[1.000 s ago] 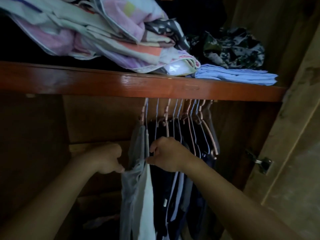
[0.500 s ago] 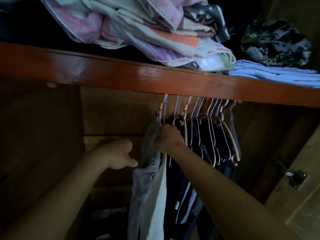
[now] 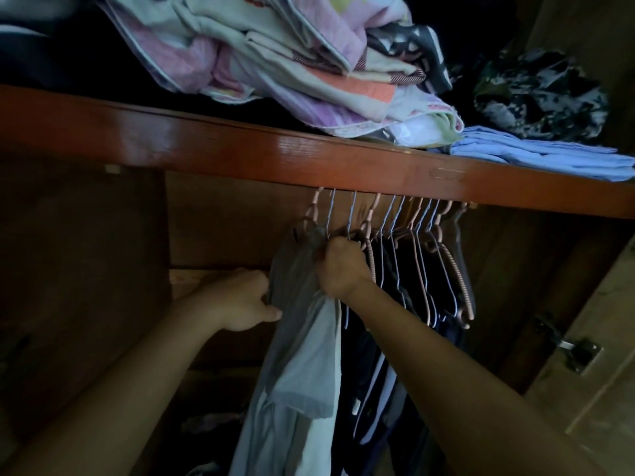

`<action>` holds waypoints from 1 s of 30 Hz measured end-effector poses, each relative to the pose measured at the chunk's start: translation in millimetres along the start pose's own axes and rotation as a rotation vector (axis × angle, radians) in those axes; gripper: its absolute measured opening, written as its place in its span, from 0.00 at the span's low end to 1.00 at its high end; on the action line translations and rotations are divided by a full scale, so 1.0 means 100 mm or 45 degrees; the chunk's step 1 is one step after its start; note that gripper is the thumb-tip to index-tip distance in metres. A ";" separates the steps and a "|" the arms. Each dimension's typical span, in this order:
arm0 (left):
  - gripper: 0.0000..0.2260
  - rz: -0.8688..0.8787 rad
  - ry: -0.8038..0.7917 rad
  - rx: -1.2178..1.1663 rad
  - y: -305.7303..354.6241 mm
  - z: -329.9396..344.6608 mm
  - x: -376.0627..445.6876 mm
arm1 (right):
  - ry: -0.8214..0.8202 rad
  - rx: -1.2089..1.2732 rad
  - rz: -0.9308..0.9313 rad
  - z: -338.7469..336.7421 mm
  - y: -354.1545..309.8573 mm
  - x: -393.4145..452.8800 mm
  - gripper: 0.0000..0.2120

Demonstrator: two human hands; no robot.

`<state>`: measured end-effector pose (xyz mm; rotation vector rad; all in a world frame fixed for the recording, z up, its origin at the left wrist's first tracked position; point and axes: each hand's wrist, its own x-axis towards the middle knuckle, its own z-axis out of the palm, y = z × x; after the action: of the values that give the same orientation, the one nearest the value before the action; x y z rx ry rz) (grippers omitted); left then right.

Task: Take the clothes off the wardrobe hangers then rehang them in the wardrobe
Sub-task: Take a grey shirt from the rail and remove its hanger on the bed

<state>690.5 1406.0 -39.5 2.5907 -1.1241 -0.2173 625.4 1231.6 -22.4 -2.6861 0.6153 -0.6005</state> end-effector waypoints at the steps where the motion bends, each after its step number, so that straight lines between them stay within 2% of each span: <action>1: 0.22 -0.008 0.025 -0.001 -0.01 0.00 0.00 | 0.003 0.012 -0.027 -0.02 0.01 -0.03 0.11; 6: 0.20 0.000 0.088 0.031 -0.06 0.07 0.03 | -0.061 0.093 -0.149 -0.15 0.13 -0.27 0.12; 10: 0.13 0.018 0.091 -0.190 -0.07 0.22 0.11 | -0.148 0.042 -0.176 -0.26 0.30 -0.48 0.12; 12: 0.14 0.063 0.119 -0.234 -0.10 0.29 0.16 | -0.170 -0.015 -0.194 -0.30 0.38 -0.59 0.11; 14: 0.21 0.126 0.133 -0.327 -0.15 0.35 0.18 | -0.186 -0.079 -0.199 -0.35 0.45 -0.70 0.11; 16: 0.33 0.147 0.108 -0.339 -0.20 0.43 0.19 | -0.190 -0.148 -0.201 -0.40 0.53 -0.82 0.10; 19: 0.42 0.015 0.060 -0.208 -0.25 0.58 0.21 | -0.207 -0.197 -0.206 -0.47 0.65 -1.01 0.10; 26: 0.31 -0.235 0.193 -0.035 -0.29 0.80 0.24 | -0.177 -0.244 -0.276 -0.63 0.92 -1.46 0.08; 30: 0.27 -0.246 0.232 -0.004 -0.35 0.85 0.20 | -0.134 -0.227 -0.262 -0.75 1.08 -1.65 0.06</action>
<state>706.1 1394.8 -131.7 2.6535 -0.8115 -0.0244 419.1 1201.8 -54.1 -2.9506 0.3833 -0.4706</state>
